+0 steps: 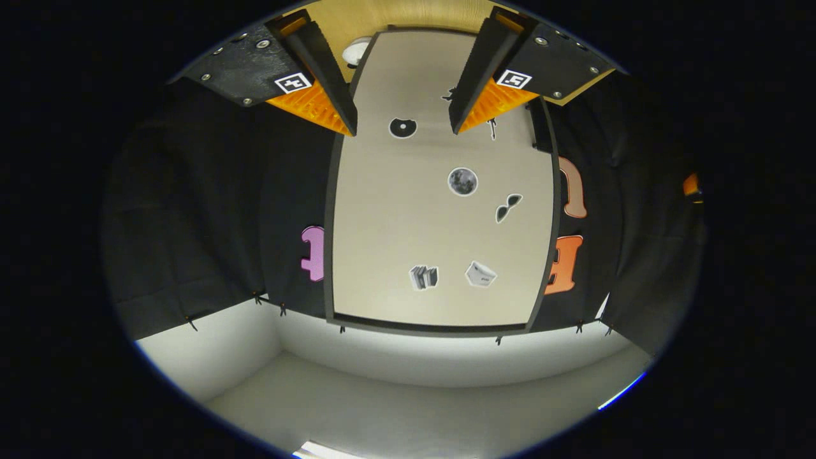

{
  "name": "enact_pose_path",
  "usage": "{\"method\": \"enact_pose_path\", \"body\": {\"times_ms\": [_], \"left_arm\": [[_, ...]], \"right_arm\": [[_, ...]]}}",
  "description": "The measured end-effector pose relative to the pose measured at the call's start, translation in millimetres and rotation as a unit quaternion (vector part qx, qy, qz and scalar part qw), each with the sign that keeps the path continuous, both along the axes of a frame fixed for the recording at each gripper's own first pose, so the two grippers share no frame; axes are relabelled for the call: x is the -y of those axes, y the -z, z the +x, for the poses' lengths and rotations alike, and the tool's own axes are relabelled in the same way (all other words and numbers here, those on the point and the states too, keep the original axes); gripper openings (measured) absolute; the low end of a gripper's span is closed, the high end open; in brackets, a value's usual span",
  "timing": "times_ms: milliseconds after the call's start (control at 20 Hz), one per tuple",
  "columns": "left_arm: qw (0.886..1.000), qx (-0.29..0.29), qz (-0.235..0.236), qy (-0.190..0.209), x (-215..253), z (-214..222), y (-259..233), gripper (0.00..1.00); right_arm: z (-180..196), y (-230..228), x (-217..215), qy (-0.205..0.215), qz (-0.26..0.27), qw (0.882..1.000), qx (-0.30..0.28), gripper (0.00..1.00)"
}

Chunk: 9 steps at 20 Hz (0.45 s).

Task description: Open the cabinet door with the right hand, grasp the bottle in the cabinet with the left hand and place it on the coaster, then close the cabinet door with the right hand.

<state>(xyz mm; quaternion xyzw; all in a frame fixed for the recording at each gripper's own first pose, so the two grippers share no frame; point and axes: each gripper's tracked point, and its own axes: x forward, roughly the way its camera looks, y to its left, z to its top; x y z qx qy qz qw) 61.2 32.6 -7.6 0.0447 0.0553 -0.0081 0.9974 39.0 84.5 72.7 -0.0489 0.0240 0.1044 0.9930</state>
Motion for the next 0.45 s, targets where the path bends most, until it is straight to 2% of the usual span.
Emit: {"method": "enact_pose_path", "body": {"times_ms": [100,200,450], "left_arm": [[1.0,0.008,0.001,-0.002,-3.8,-4.0,-13.6,0.96],[1.0,0.019,-0.002,-0.007,-9.3,-10.8,-26.9,0.94],[0.999,0.037,-0.011,-0.015,-20.3,-26.9,-44.3,0.94]], "right_arm": [[-19.8,-23.0,22.3,0.014,-0.01,1.0,0.017,0.9],[-39.4,-36.4,38.1,0.022,-0.009,0.999,0.025,0.89],[-70.0,-45.2,60.6,0.041,-0.006,0.999,0.032,0.89]]}}
